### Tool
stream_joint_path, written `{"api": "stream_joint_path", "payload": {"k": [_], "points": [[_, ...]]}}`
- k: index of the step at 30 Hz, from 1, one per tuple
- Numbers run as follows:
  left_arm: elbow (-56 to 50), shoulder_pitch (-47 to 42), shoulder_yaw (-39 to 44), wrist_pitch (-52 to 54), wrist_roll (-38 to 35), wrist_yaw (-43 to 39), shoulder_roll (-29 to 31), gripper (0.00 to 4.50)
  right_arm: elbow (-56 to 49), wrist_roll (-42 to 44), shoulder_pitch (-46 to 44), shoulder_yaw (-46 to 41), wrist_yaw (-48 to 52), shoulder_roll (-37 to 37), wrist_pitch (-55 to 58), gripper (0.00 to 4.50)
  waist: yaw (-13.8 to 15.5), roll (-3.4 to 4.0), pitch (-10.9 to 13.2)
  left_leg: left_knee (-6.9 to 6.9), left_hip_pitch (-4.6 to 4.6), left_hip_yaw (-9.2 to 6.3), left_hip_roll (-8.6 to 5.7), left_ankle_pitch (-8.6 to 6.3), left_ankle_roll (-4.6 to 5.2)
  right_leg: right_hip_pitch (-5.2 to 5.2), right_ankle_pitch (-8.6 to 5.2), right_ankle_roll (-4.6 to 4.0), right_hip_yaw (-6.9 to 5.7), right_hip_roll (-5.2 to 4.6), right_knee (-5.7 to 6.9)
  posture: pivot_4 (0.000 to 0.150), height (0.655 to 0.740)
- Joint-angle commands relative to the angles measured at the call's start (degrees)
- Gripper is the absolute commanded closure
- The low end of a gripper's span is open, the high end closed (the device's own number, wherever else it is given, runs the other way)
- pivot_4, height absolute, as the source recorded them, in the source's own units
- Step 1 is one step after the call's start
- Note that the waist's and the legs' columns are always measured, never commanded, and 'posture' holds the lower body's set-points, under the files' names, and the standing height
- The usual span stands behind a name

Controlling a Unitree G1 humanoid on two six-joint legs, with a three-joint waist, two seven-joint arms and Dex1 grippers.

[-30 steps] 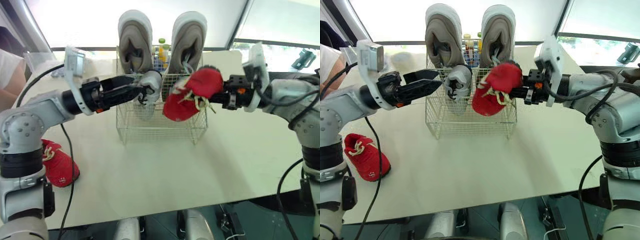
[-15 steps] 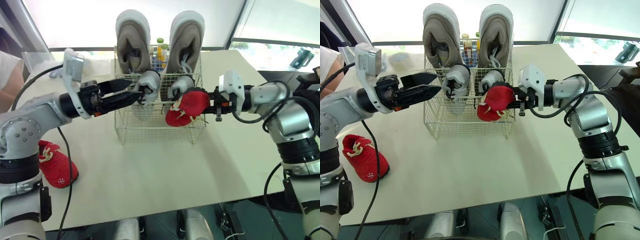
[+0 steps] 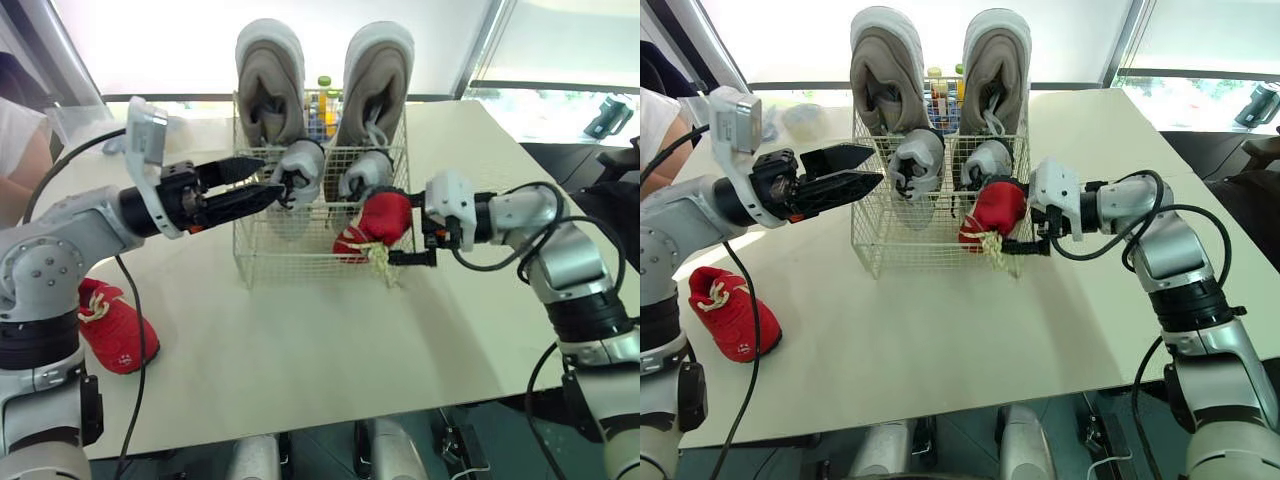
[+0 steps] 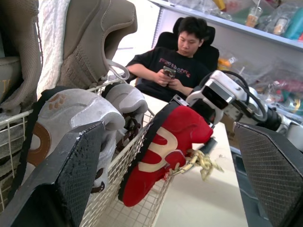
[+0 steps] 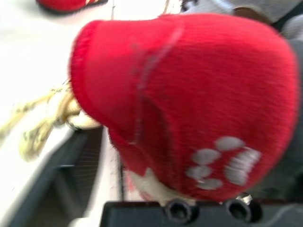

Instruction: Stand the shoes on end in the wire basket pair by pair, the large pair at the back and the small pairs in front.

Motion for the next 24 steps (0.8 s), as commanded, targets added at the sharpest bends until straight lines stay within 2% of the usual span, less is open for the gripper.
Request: {"api": "stream_joint_path", "payload": {"k": [1, 7, 11, 14, 17, 21, 24], "points": [[-1.92, -0.45, 1.61, -0.99, -0.57, 0.11, 0.20, 0.00, -6.81, 1.19, 0.95, -5.34, -1.16, -3.71, 2.06, 0.07, 0.05, 0.00, 0.00, 0.00, 0.00, 0.00, 0.00, 0.00, -0.01, -0.01, 0.00, 0.00, 0.00, 0.00, 0.00, 0.150, 0.7400], [-4.47, 2.64, 3.84, -0.06, 0.46, 3.18, 2.91, 0.00, -14.06, 4.24, 4.16, -13.38, -3.12, -9.63, 7.80, 0.07, -0.06, 0.00, 0.00, -0.04, 0.00, -0.01, 0.00, -0.01, -0.01, -0.04, -0.01, -0.01, 0.00, 0.00, -0.01, 0.150, 0.7400], [-7.67, 8.43, 10.21, 2.68, -2.80, 6.14, 7.43, 0.00, -15.39, 6.47, 6.19, -19.20, -4.16, -12.69, 11.06, 0.07, -0.22, -0.01, 0.01, -0.08, -0.01, 0.02, 0.02, -0.09, -0.13, -0.15, -0.01, -0.02, 0.04, 0.00, -0.01, 0.150, 0.7400], [-8.83, 12.93, 15.25, 3.65, -4.00, 9.37, 9.19, 0.00, -12.51, 9.86, 3.27, -22.43, -3.54, -13.51, 12.64, 0.07, -0.16, 0.00, 0.01, -0.09, -0.01, 0.03, 0.02, -0.10, -0.15, -0.17, -0.02, -0.02, 0.05, -0.01, -0.02, 0.150, 0.7400], [-9.66, 17.16, 19.37, 3.79, -3.60, 12.61, 10.25, 0.00, -9.45, 12.46, -3.06, -21.34, -1.59, -12.68, 12.54, 0.07, -0.22, 0.02, 0.02, -0.09, 0.00, 0.04, 0.03, -0.11, -0.16, -0.17, 0.01, -0.06, 0.05, -0.03, -0.04, 0.150, 0.7400], [-11.00, 21.62, 24.78, 4.95, -4.24, 20.09, 10.39, 0.00, -6.19, 15.61, -14.46, -16.18, 1.56, -6.92, 12.54, 0.07, -0.54, 0.02, 0.02, -0.14, -0.01, 0.03, 0.06, -0.12, -0.18, -0.27, 0.02, -0.08, 0.06, -0.02, -0.04, 0.150, 0.7400], [-12.79, 24.60, 27.52, 7.67, -3.12, 27.90, 10.83, 0.00, -5.24, 14.86, -18.02, -11.03, 5.97, -2.34, 9.41, 0.07, -0.48, 0.00, 0.01, -0.25, 0.00, 0.06, 0.07, -0.12, -0.18, -0.30, 0.02, -0.09, 0.06, -0.01, -0.07, 0.150, 0.7400]]}}
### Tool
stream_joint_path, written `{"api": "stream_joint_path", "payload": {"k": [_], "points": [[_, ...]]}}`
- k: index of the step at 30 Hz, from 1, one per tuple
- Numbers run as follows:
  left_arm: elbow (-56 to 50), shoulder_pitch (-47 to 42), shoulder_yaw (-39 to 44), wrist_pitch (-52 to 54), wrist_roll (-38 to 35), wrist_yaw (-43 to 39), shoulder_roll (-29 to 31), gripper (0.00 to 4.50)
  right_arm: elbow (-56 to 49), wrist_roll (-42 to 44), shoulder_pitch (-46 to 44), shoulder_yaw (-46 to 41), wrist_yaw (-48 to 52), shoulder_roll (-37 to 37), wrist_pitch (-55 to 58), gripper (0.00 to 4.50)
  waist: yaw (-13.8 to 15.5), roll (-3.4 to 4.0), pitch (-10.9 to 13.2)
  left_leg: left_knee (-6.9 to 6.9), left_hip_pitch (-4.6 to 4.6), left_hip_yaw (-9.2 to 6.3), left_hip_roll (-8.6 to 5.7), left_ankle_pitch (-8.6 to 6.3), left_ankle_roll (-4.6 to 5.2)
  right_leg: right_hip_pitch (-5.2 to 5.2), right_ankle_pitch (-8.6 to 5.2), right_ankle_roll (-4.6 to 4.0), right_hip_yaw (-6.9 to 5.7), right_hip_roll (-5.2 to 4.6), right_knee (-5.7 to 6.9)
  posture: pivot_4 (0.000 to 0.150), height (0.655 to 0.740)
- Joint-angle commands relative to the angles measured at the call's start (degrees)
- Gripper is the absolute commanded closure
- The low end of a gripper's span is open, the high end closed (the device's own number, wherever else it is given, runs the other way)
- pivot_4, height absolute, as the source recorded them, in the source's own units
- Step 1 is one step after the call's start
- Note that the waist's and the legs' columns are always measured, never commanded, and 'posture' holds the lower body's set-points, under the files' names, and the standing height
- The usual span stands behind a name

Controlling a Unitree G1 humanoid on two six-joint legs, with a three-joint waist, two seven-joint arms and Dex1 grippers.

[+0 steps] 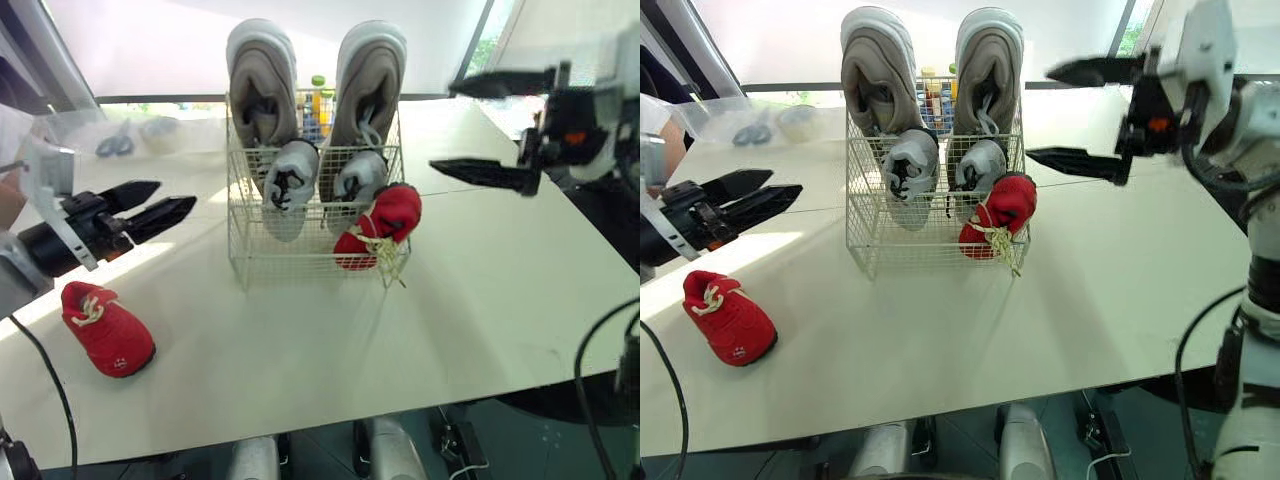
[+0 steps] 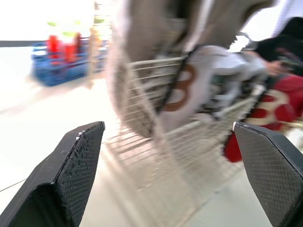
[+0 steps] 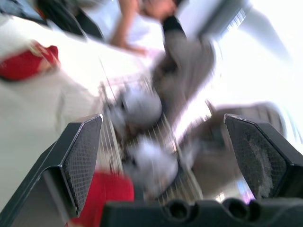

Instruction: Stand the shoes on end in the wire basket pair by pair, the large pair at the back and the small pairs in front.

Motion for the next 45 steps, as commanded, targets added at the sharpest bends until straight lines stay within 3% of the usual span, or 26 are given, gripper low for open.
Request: {"api": "stream_joint_path", "payload": {"k": [1, 5, 11, 14, 18, 25, 41, 45], "points": [[-3.26, 2.58, 5.20, 3.28, 0.45, 10.02, 1.33, 0.00, 0.72, -0.14, -2.92, 5.34, 5.46, 4.35, -4.34, 0.07, 0.02, 0.00, 0.00, -0.03, 0.00, 0.03, 0.00, 0.00, 0.00, -0.01, 0.00, 0.00, 0.02, -0.01, 0.00, 0.150, 0.7400], [-6.53, 7.38, 14.19, 9.96, -5.89, 25.00, 0.86, 0.00, 6.15, -0.94, -5.71, 8.13, 9.15, 9.89, -8.16, 0.07, 0.16, -0.02, 0.02, -0.02, -0.04, 0.10, -0.01, 0.01, -0.01, -0.03, 0.01, 0.01, 0.03, -0.01, 0.02, 0.150, 0.7400], [-9.34, 13.99, 20.31, 12.51, -13.79, 46.13, 0.47, 0.00, 11.02, -1.91, -7.36, 9.31, 12.21, 12.99, -11.25, 0.07, 0.32, -0.03, 0.01, -0.02, 0.00, 0.07, -0.02, 0.03, -0.06, 0.00, 0.02, 0.00, 0.03, -0.01, 0.03, 0.150, 0.7400], [-12.08, 20.69, 21.61, 8.93, -18.15, 63.60, -5.10, 0.00, 14.44, -2.83, -9.26, 9.93, 13.86, 15.24, -13.98, 0.07, 0.07, -0.01, 0.00, -0.10, 0.05, 0.05, 0.00, 0.04, -0.09, -0.04, 0.06, -0.06, 0.11, -0.02, 0.02, 0.150, 0.7400], [-12.02, 25.89, 20.09, 4.33, -20.87, 70.68, -7.75, 0.00, 16.26, -3.91, -10.31, 9.37, 14.37, 15.86, -15.72, 0.07, 0.18, -0.19, -0.07, -0.44, 0.10, 0.12, -0.02, 0.17, -0.30, -0.18, 0.06, -0.08, 0.16, 0.01, 0.02, 0.150, 0.7400], [-7.27, 25.82, 13.81, -0.98, -19.70, 71.31, -7.15, 0.00, 14.38, -3.98, -9.48, 8.38, 13.03, 14.23, -14.38, 0.07, 0.40, -0.21, -0.09, -0.56, 0.10, 0.16, -0.01, 0.26, -0.45, -0.23, 0.14, -0.28, 0.10, 0.01, -0.07, 0.150, 0.7400], [6.54, 21.64, 2.14, -3.11, -5.02, 59.12, -8.79, 0.00, 5.19, -3.23, -5.01, 6.30, 7.26, 8.44, -8.15, 0.07, 0.32, -0.21, -0.09, -0.73, 0.06, 0.28, 0.02, 0.26, -0.45, -0.44, 0.13, -0.29, 0.10, -0.01, -0.08, 0.150, 0.7400], [7.77, 20.32, 2.07, -3.68, -1.38, 56.69, -9.66, 1.27, 4.12, -3.06, -4.61, 5.84, 6.43, 7.57, -7.26, 0.00, 0.33, -0.22, -0.09, -0.73, 0.06, 0.20, 0.02, 0.26, -0.45, -0.44, 0.14, -0.29, 0.10, -0.02, -0.08, 0.150, 0.7400]]}}
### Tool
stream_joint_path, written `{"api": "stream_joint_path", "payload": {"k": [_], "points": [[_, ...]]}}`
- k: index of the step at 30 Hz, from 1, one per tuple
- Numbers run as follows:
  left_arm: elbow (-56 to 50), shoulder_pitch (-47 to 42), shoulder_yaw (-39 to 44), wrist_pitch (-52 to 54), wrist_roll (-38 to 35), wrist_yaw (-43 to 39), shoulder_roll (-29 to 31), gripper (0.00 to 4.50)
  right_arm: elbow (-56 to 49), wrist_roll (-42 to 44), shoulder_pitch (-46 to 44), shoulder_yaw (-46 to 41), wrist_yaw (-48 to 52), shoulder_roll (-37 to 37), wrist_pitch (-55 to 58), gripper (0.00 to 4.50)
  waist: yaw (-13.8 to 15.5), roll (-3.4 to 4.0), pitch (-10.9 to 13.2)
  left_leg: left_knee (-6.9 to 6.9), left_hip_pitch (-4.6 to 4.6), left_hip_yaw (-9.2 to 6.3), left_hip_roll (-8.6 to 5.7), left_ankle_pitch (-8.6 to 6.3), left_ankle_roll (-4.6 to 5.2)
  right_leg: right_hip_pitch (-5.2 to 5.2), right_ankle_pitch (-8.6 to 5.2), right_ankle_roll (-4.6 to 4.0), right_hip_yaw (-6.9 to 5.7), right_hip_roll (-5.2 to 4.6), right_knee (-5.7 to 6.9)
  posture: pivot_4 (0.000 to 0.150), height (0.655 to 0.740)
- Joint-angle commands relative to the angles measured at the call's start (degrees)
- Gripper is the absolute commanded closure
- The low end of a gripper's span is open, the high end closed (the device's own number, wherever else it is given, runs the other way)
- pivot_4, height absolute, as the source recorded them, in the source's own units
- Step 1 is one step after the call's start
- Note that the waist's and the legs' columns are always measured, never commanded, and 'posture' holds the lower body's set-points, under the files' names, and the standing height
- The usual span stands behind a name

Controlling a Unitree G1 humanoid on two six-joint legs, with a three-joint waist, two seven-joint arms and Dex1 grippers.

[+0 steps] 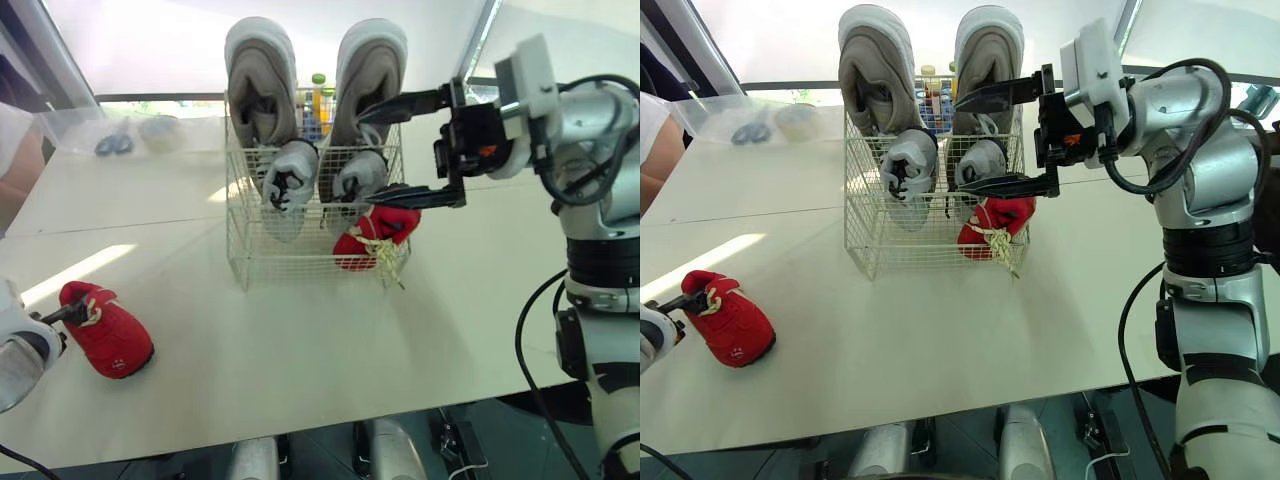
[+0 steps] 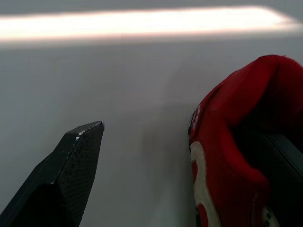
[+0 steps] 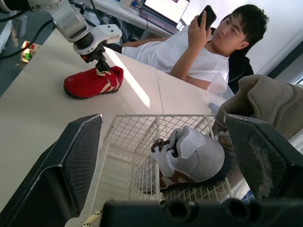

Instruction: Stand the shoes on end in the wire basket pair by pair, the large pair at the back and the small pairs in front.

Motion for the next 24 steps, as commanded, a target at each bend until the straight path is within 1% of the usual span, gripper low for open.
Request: {"api": "stream_joint_path", "payload": {"k": [1, 6, 7, 11, 12, 14, 17, 19, 21, 23, 24], "points": [[0.22, -1.53, 0.70, -1.03, 3.64, -1.58, -0.09, 1.76, -2.03, 0.54, -0.16, -2.18, -0.92, -1.37, 0.32, 0.00, -0.01, 0.00, 0.00, 0.00, 0.00, -0.01, 0.00, 0.00, 0.00, 0.00, 0.00, 0.00, 0.00, 0.00, 0.00, 0.150, 0.7400], [-0.40, -6.32, 0.83, -0.48, 6.31, -2.46, 0.47, 4.32, -1.77, 0.01, -0.42, -1.90, -1.22, -1.95, 0.21, 0.00, -0.01, 0.00, 0.00, 0.00, -0.02, -0.01, 0.01, 0.00, 0.00, -0.01, 0.00, 0.00, 0.00, 0.00, 0.00, 0.150, 0.7400], [-0.70, -7.62, 0.98, -0.19, 6.33, -2.24, 0.59, 4.42, -1.66, -0.02, -0.57, -1.83, -1.20, -2.06, 0.22, 0.00, -0.01, 0.00, 0.00, 0.00, -0.02, -0.02, 0.01, 0.00, 0.00, -0.01, 0.00, 0.00, 0.00, 0.00, 0.00, 0.150, 0.7400], [-2.33, -13.77, 0.76, 2.03, 3.83, -2.29, 1.90, 4.42, -0.95, -0.53, -1.05, -1.42, -0.87, -2.34, -0.20, 0.00, 0.16, -0.02, 0.01, 0.03, -0.04, 0.00, 0.00, 0.00, 0.00, 0.02, 0.00, 0.00, -0.01, 0.00, 0.00, 0.150, 0.7400], [-3.13, -16.44, 0.23, 1.23, 3.80, -3.22, 2.21, 4.42, -0.76, -0.58, -1.27, -1.35, -0.82, -2.35, -0.19, 0.00, 0.18, -0.04, 0.00, 0.04, -0.05, 0.01, -0.01, 0.00, 0.01, 0.02, 0.01, 0.01, -0.01, 0.00, 0.01, 0.150, 0.7400], [-5.15, -24.36, -1.85, -2.75, 4.64, -6.58, 2.59, 4.42, -0.41, -0.82, -1.66, -1.16, -0.70, -2.41, -0.39, 0.00, 0.59, -0.11, 0.04, 0.08, -0.05, 0.06, -0.02, 0.01, 0.01, 0.08, 0.01, 0.01, -0.04, 0.01, 0.01, 0.150, 0.7400], [-9.36, -34.89, -6.12, -10.52, 7.58, -15.14, 1.68, 4.42, -0.04, -1.13, -2.17, -0.97, -0.53, -2.50, -0.41, 0.00, 1.24, -0.23, 0.04, 0.16, -0.07, 0.05, -0.03, 0.02, -0.01, 0.14, 0.04, -0.02, -0.11, 0.03, 0.02, 0.150, 0.7400], [-11.29, -38.89, -8.25, -14.77, 9.59, -20.15, 0.56, 4.42, 0.14, -1.33, -2.44, -0.93, -0.45, -2.49, -0.37, 0.00, 1.28, -0.22, 0.04, 0.17, -0.07, 0.12, -0.05, 0.02, 0.00, 0.17, 0.05, 0.00, -0.11, 0.03, -0.03, 0.150, 0.7400], [-13.12, -42.51, -9.23, -17.87, 6.34, -23.33, -3.10, 4.42, 0.20, -1.40, -2.72, -0.93, -0.47, -2.51, -0.18, 0.00, 1.20, -0.19, 0.02, 0.15, -0.01, 0.20, -0.05, 0.02, 0.03, 0.20, 0.08, 0.05, -0.11, 0.02, -0.03, 0.150, 0.7400], [-16.17, -43.85, -13.66, -21.27, 9.03, -27.82, -5.93, 4.42, -0.02, -1.49, -2.71, -0.98, -0.60, -2.74, 0.04, 0.00, 1.20, -0.20, 0.03, 0.14, 0.05, 0.19, -0.05, 0.03, 0.06, 0.22, 0.16, 0.21, -0.11, 0.05, 0.01, 0.150, 0.7400], [-17.59, -43.50, -16.75, -22.69, 11.93, -29.68, -7.09, 4.42, -0.28, -1.47, -2.58, -1.07, -0.62, -2.94, 0.25, 0.00, 1.25, -0.20, 0.03, 0.14, 0.05, 0.15, -0.03, 0.12, 0.17, 0.23, 0.17, 0.21, -0.12, 0.09, 0.04, 0.150, 0.7400]]}}
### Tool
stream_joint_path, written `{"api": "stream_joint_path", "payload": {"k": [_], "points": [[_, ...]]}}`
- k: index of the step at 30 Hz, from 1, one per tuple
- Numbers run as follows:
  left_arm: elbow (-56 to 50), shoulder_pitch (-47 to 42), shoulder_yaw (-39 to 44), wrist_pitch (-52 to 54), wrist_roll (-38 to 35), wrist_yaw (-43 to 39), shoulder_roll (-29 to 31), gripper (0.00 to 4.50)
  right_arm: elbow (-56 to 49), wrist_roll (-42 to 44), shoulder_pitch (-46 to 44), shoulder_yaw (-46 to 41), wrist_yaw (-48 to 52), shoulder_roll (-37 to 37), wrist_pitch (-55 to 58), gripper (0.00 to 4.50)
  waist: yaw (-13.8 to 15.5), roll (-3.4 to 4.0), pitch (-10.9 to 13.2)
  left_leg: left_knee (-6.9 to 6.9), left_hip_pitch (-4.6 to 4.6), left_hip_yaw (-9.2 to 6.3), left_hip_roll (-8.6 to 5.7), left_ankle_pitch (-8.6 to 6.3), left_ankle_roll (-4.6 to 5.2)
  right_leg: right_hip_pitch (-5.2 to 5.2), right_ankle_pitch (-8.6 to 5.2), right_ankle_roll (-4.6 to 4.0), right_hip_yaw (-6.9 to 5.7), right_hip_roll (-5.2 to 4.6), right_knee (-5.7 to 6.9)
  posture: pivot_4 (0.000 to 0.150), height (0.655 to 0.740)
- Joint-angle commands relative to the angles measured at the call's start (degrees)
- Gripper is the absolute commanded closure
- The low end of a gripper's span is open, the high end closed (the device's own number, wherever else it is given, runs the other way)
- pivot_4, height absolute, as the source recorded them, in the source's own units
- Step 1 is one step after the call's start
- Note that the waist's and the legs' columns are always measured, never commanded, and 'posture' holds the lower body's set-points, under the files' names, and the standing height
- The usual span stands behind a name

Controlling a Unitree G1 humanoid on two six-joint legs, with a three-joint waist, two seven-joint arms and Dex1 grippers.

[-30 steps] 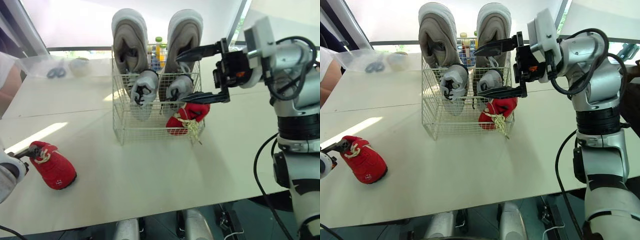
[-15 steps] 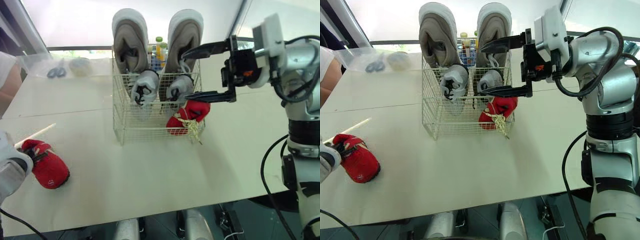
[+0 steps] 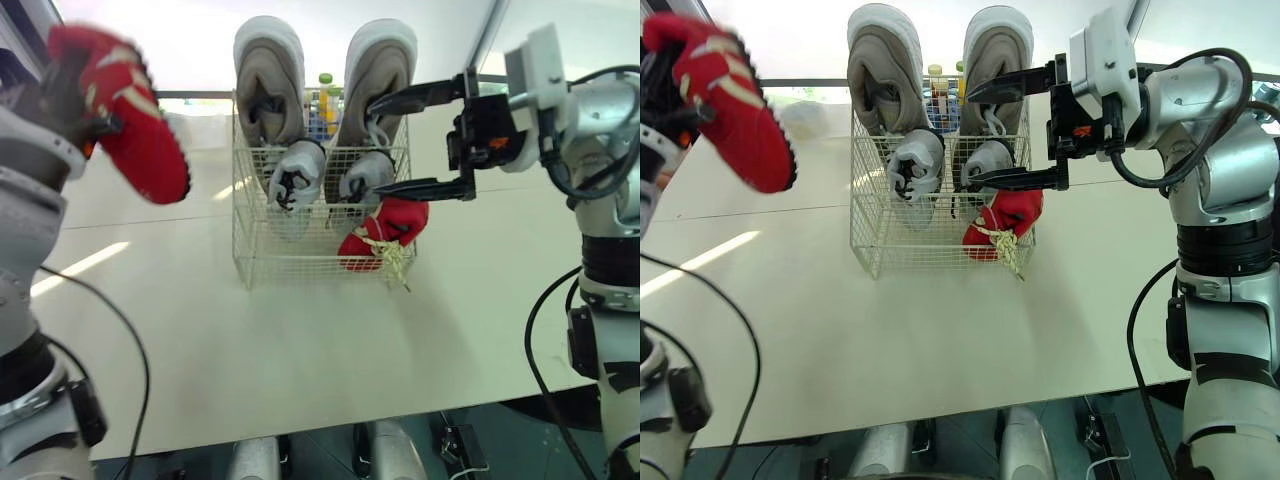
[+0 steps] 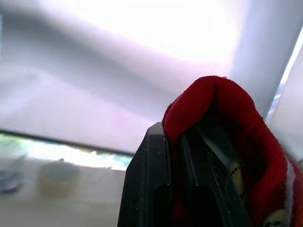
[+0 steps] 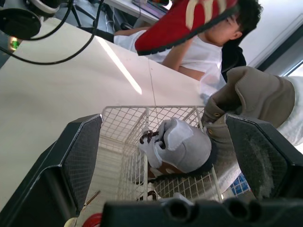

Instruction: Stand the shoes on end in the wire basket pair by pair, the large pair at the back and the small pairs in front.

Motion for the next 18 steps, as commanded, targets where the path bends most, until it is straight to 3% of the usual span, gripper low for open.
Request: {"api": "stream_joint_path", "payload": {"k": [1, 8, 15, 18], "points": [[-5.38, -0.29, -7.63, -5.63, 6.21, -6.64, -2.56, 4.42, -1.21, 0.18, -1.75, -1.39, -0.21, -1.03, 0.17, 0.00, 0.13, 0.00, 0.00, 0.01, 0.02, -0.01, 0.00, 0.02, 0.00, 0.01, 0.00, 0.00, 0.00, 0.00, 0.04, 0.150, 0.7400], [-5.18, 3.97, -22.12, -15.22, 27.65, -11.05, -7.87, 4.42, -2.67, 0.21, -1.24, -1.73, -1.18, -1.50, 1.43, 0.00, 0.14, 0.00, 0.00, 0.13, 0.02, -0.06, 0.00, 0.04, 0.00, 0.08, -0.01, -0.02, -0.01, 0.01, 0.04, 0.150, 0.7400], [0.20, 8.33, -31.78, -31.47, 49.39, -10.79, -16.13, 4.42, -4.59, 0.63, -0.58, -2.32, -2.16, -2.46, 3.22, 0.00, 0.26, -0.01, 0.01, 0.19, -0.01, -0.11, -0.01, 0.04, 0.04, 0.12, -0.01, -0.02, -0.01, 0.01, 0.02, 0.150, 0.7400], [3.55, 8.98, -34.46, -37.01, 55.18, -10.78, -19.74, 4.42, -5.36, 0.75, -0.43, -2.30, -2.59, -2.91, 3.99, 0.00, 0.30, -0.01, 0.00, 0.24, -0.03, -0.13, -0.01, 0.03, 0.05, 0.12, -0.09, -0.17, -0.01, 0.00, 0.02, 0.150, 0.7400]]}}
